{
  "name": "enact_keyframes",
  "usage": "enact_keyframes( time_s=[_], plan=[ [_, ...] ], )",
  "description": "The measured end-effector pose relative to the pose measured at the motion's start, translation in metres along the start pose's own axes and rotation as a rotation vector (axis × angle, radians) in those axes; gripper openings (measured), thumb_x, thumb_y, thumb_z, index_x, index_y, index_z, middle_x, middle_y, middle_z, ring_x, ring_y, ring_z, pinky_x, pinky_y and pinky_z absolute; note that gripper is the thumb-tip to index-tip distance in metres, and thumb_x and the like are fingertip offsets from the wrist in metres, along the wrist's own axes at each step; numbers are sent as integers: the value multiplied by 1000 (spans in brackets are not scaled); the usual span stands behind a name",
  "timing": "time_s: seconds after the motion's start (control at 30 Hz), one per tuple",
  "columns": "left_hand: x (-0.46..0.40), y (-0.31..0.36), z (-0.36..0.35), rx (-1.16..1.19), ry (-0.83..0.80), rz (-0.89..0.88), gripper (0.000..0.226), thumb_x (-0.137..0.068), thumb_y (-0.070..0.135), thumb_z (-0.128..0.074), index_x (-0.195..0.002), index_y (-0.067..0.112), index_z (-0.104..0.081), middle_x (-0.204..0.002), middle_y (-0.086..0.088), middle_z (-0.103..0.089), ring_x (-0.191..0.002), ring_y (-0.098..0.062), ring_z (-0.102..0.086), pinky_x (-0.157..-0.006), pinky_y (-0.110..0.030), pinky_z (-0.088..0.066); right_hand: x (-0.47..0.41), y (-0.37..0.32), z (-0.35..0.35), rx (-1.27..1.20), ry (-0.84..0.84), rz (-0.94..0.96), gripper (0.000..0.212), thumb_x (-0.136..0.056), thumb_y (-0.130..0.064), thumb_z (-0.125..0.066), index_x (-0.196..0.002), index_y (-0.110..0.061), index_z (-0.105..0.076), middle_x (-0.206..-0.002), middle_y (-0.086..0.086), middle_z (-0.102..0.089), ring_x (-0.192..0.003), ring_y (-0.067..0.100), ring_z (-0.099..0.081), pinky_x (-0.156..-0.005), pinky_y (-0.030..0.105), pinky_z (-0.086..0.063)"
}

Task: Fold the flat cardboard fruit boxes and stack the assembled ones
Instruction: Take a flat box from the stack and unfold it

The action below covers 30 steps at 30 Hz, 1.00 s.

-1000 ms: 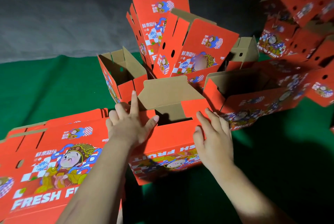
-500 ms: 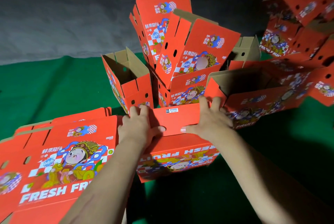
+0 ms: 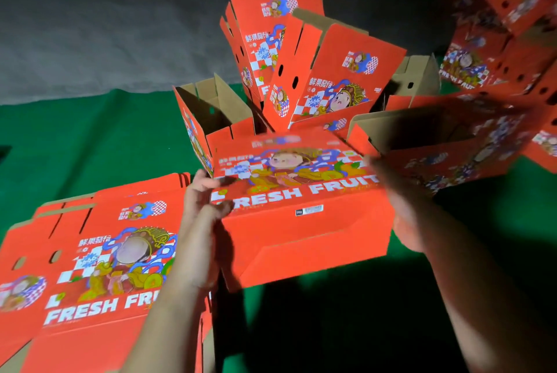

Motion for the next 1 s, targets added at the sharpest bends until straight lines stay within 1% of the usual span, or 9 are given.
enact_keyframes(
  time_s=[0.1, 0.17, 0.27, 0.43, 0.57, 0.73, 0.83, 0.9, 1.0],
  plan=[
    [1, -10, 11, -141, -114, 70, 100, -52, -14, -71, -148, -10, -41, -141, -22, -52, -131, -9, -58, -108, -24, -45, 10, -1, -5, 148, -110, 188, 35, -91, -44, -70, -126, -38, -70, -125, -5, -73, -117, 19, -69, -109, 56, -47],
    [18, -47, 4, -127, -111, 367, 69, -86, 10, -79, -148, 7, -49, -137, -23, -63, -125, -37, -63, -95, -46, -57, 15, 1, -8, 232, -147, 300, 34, -102, -31, -61, -135, -30, -64, -129, -1, -72, -120, 23, -68, -109, 55, -48],
    [39, -69, 15, -112, -78, 233, 50, -88, 22, -74, -135, 27, -58, -124, -12, -73, -105, -32, -74, -74, -37, -63, 18, 17, -4, 260, -194, 351, 38, -104, -20, -59, -142, -29, -59, -131, -2, -71, -121, 21, -68, -104, 47, -53],
    [34, -59, -4, -272, -180, -78, 73, -94, 9, -73, -153, 33, -38, -139, -4, -66, -122, -23, -67, -91, -31, -58, 22, 38, 18, 200, -91, 377, 51, -101, -1, -58, -140, -34, -58, -130, -3, -71, -118, 17, -68, -89, 24, -57],
    [22, -62, -28, -314, -184, -114, 85, -90, -3, -73, -157, 26, -30, -141, 0, -64, -130, -25, -61, -105, -43, -54, 18, 35, 31, 207, 102, 387, 48, -99, -3, -61, -139, -29, -57, -122, -9, -73, -112, 14, -70, -95, 37, -58],
    [20, -13, -75, -323, -202, -313, 91, -93, 1, -72, -162, 25, -18, -149, 9, -54, -136, -11, -54, -106, -18, -45, 37, -26, 55, 216, 304, 609, 59, -88, -37, -69, -142, -26, -49, -130, -9, -67, -118, 12, -65, -97, 35, -52],
    [-1, 29, -119, -329, -250, -504, 93, -94, 4, -70, -163, 17, -8, -162, -2, -36, -148, -17, -38, -121, -29, -33, 33, -79, 70, 191, 354, 764, 70, -92, -34, -70, -152, -14, -38, -143, -3, -59, -130, 10, -57, -104, 24, -46],
    [-27, 42, -158, -459, -247, -579, 96, -94, 11, -72, -163, 13, -6, -162, -12, -30, -151, -24, -30, -126, -40, -24, 20, -114, 94, 216, 485, 778, 86, -90, -39, -70, -159, -11, -27, -155, 1, -48, -140, 10, -47, -114, 28, -40],
    [-68, 30, -212, -835, -269, -449, 104, -90, 23, -76, -165, 15, -4, -150, -21, -32, -140, -25, -29, -119, -25, -24, -3, -155, 135, 287, 677, 763, 87, -85, -32, -68, -159, -9, -29, -158, 10, -43, -144, 22, -44, -121, 41, -34]
  ],
)
Point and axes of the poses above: each hand's wrist, its own x-axis away from the middle knuckle, its own z-axis out of the back of the hand, y = z × x, the point moved 9 cm from there along -x, towards the middle knuckle
